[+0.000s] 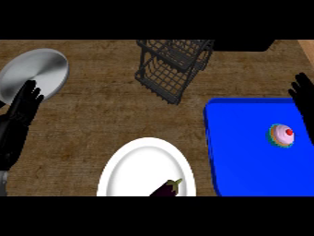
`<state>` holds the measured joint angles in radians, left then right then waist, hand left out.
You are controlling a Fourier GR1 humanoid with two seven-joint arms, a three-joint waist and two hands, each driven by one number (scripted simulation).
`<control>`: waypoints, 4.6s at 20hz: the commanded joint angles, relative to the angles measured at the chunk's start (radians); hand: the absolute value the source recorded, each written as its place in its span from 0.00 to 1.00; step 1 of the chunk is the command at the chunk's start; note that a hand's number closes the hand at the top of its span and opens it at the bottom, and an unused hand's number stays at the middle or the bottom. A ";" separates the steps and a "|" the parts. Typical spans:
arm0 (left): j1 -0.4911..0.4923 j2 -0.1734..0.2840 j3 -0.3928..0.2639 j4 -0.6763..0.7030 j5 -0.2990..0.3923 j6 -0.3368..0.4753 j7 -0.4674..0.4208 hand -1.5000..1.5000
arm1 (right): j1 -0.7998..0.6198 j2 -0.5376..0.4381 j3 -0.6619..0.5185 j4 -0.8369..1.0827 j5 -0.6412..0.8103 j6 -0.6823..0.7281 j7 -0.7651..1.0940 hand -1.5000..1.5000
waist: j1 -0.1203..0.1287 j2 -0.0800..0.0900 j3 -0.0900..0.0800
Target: Pick the cupcake from the tray and place it in the tiered basket
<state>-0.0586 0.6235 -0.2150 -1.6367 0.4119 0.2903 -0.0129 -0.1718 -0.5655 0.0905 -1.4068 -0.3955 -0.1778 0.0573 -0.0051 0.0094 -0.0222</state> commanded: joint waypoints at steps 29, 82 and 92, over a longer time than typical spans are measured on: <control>0.126 -0.032 0.016 0.287 -0.001 -0.133 0.049 0.50 | 0.000 -0.326 -0.083 0.163 0.018 0.590 0.082 0.00 | 0.017 -0.008 0.022; 0.128 -0.229 0.319 0.290 -0.267 -0.350 0.113 0.50 | -0.057 0.027 -0.236 0.312 0.411 0.814 0.230 0.00 | 0.008 -0.009 0.022; 0.086 -0.268 0.341 0.273 -0.305 -0.353 0.178 0.50 | -0.146 0.090 -0.227 0.355 0.467 0.804 0.265 0.00 | 0.008 -0.009 0.022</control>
<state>0.0516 0.3631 0.1162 -1.3874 0.1085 -0.0473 0.1297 -0.2778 -0.5283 -0.1562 -1.0418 0.0658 0.6338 0.2805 -0.0010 -0.0074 -0.0014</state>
